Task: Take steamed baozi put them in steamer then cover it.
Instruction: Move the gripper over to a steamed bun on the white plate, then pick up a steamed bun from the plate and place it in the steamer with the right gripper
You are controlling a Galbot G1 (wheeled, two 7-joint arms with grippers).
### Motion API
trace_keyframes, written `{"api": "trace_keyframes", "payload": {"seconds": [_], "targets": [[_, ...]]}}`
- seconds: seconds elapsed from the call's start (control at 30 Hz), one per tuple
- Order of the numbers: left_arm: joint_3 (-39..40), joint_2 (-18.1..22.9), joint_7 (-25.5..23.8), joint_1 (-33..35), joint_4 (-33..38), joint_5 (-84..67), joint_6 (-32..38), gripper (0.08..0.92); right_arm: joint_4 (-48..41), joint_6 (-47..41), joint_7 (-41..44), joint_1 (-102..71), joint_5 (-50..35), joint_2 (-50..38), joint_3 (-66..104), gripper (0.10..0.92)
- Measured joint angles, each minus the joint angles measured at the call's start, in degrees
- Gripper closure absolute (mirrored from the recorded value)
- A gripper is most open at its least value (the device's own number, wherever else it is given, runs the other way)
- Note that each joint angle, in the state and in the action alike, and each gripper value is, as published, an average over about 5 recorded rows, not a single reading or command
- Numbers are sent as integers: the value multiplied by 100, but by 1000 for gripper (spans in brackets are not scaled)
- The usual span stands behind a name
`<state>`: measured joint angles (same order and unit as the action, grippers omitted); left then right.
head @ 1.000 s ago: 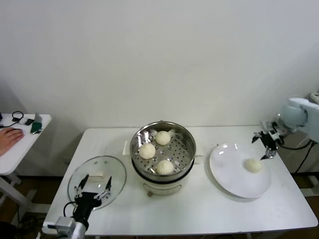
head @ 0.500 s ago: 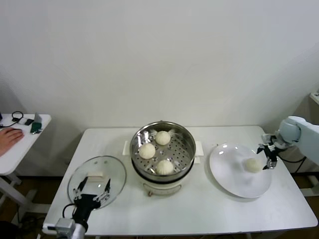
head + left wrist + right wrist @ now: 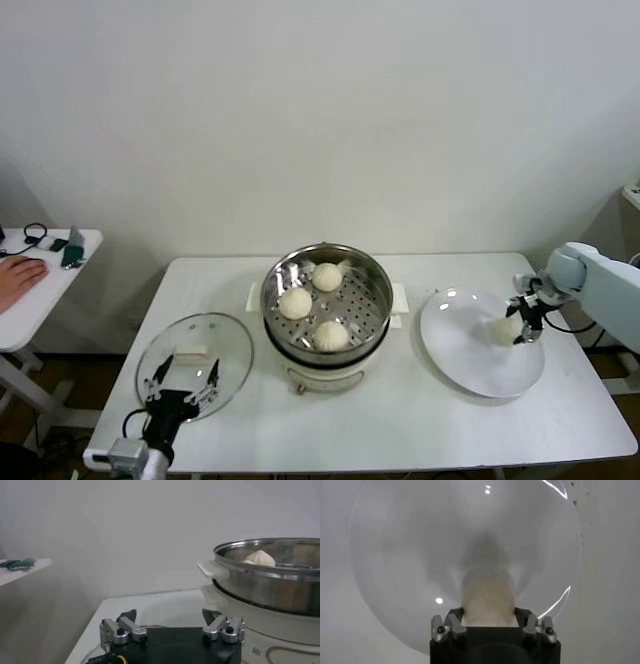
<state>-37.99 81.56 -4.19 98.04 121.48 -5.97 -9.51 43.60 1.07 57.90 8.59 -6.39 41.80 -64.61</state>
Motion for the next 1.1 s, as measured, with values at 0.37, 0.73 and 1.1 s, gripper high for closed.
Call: {"api": "trace_keyframes", "payload": {"seconds": [0.37, 0.73, 1.1], "targets": [[29, -32, 1, -2, 26, -1, -11, 177, 401, -40, 163, 622, -455, -171, -465, 414], [114, -88, -16, -92, 82, -10, -82, 177, 1948, -371, 261, 3454, -1971, 34, -2128, 414], [110, -153, -22, -166, 65, -88, -96, 177, 3605, -1082, -136, 4405, -2860, 590, -2506, 414]]}}
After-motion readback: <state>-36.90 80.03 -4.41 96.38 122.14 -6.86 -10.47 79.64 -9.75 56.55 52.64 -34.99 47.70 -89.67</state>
